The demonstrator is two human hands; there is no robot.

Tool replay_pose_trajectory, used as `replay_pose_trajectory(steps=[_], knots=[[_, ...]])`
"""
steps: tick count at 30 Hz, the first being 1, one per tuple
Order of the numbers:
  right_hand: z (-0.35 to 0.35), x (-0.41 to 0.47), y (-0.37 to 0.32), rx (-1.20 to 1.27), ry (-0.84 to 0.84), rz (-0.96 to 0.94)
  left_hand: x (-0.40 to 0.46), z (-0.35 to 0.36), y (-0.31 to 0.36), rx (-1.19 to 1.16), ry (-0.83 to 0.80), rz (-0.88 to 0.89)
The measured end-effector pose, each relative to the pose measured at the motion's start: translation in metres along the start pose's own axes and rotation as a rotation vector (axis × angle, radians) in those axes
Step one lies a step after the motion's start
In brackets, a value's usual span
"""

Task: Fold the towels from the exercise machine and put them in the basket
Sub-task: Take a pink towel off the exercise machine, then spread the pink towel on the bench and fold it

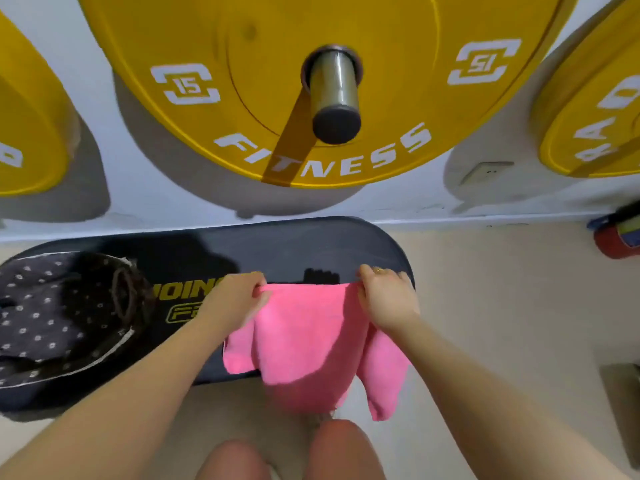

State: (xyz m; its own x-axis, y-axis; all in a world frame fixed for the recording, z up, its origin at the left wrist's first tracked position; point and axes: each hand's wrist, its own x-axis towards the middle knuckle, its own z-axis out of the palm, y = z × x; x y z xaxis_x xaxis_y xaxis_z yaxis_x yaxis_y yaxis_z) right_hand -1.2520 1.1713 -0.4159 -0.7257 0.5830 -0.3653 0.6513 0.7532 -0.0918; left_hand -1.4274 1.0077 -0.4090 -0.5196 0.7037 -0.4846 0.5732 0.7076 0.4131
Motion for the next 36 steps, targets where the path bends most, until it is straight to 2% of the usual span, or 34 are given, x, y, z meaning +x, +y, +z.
replay_pose_trajectory(steps=[4,7,9,13,15,17,19,21,23,25,27,33,36], knots=[[0.088,0.075,0.006,-0.078,0.0,-0.044,0.085,0.063,-0.039,-0.006,0.127,-0.042],[0.129,0.12,0.012,0.052,0.062,0.02,0.128,0.096,-0.062,0.014,0.219,-0.016],[0.147,0.143,0.014,0.083,0.097,0.032,0.148,0.111,-0.076,0.005,0.284,0.006],[0.159,0.178,0.021,-0.108,0.227,-0.009,0.174,0.118,-0.093,-0.167,0.479,0.018],[0.159,0.188,0.024,-0.162,0.292,0.024,0.179,0.118,-0.104,-0.164,0.549,0.03],[0.161,0.19,0.022,-0.166,0.297,0.08,0.175,0.122,-0.117,-0.049,0.472,-0.065],[0.166,0.186,0.01,-0.065,0.338,0.068,0.168,0.126,-0.131,-0.048,0.408,-0.131],[0.17,0.177,-0.016,0.01,0.446,-0.053,0.16,0.121,-0.138,-0.138,0.411,-0.162],[0.174,0.167,-0.052,-0.032,0.53,-0.265,0.155,0.114,-0.146,-0.185,0.42,-0.163],[0.181,0.159,-0.09,-0.062,0.462,-0.458,0.147,0.111,-0.154,-0.168,0.415,-0.156],[0.183,0.159,-0.122,-0.03,0.393,-0.549,0.134,0.112,-0.164,-0.188,0.418,-0.155],[0.184,0.169,-0.171,0.008,0.197,-0.639,0.103,0.119,-0.182,-0.402,0.361,-0.137],[0.188,0.174,-0.181,-0.038,0.211,-0.703,0.102,0.118,-0.185,-0.685,0.399,-0.175]])
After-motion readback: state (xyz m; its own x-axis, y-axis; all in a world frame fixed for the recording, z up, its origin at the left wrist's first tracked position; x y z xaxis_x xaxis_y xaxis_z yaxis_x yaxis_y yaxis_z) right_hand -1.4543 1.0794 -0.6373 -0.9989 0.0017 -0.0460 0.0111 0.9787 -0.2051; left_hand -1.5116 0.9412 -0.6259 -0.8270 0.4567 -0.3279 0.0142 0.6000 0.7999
